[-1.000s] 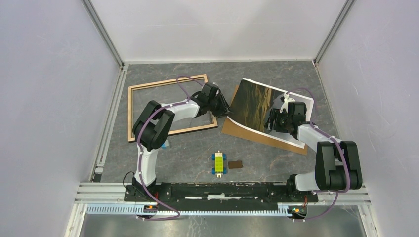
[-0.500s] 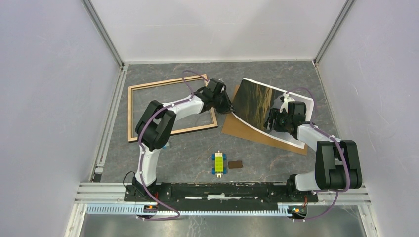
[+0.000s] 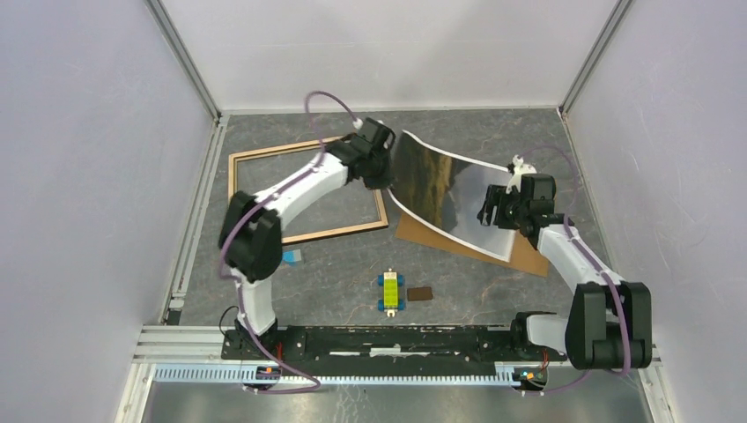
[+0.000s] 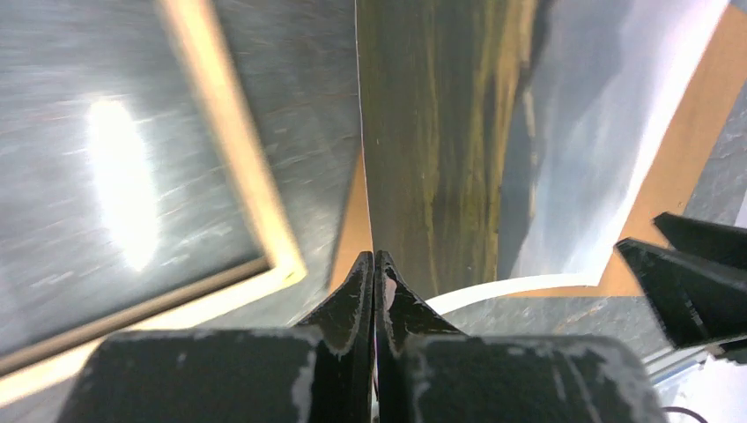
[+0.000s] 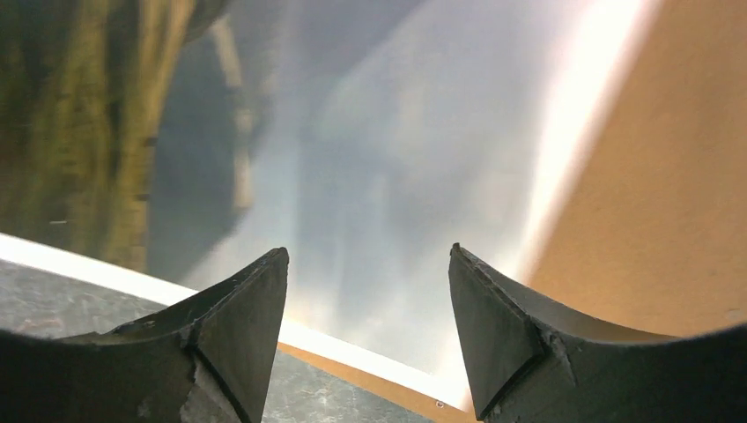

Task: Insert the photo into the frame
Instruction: Pick up the photo at the center of the board, then turn over the photo from the photo frame.

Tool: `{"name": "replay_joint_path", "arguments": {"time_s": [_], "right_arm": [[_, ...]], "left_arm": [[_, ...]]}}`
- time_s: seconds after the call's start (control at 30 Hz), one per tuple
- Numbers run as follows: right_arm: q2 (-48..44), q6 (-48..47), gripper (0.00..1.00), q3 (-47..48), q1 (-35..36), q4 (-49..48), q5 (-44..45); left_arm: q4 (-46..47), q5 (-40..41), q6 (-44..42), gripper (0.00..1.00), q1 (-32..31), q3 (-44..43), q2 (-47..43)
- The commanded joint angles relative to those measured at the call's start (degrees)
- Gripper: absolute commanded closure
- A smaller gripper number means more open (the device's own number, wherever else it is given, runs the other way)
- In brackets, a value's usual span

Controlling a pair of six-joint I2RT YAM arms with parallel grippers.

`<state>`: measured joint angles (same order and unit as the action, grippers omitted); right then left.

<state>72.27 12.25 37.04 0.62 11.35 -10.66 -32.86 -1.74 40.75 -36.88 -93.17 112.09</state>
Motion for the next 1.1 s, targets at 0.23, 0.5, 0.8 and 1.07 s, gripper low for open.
{"name": "replay_joint_path", "arguments": {"time_s": [0.23, 0.5, 0.8, 1.07], "right_arm": [[-9.06, -0.51, 0.25, 8.45, 0.59, 3.24, -2.96], [-9.08, 0.07, 0.24, 9.81, 2.93, 2.72, -5.92], [-7.20, 0.00, 0.23, 8.86, 3.53, 1.49, -6.15], [-5.80, 0.39, 0.24, 7.10, 3.55, 0.33, -7.47]], "left_arm": [[-29.80, 43.06, -21.97, 0.98, 14.95, -12.15, -41.79], [-34.13, 65.46, -33.48, 0.98, 15.01, -20.43, -50.66], [-34.61, 62.77, -25.02, 0.98, 7.46, -8.83, -38.84], [-19.58, 53.94, -22.07, 0.98, -2.97, -2.31, -18.89]]}}
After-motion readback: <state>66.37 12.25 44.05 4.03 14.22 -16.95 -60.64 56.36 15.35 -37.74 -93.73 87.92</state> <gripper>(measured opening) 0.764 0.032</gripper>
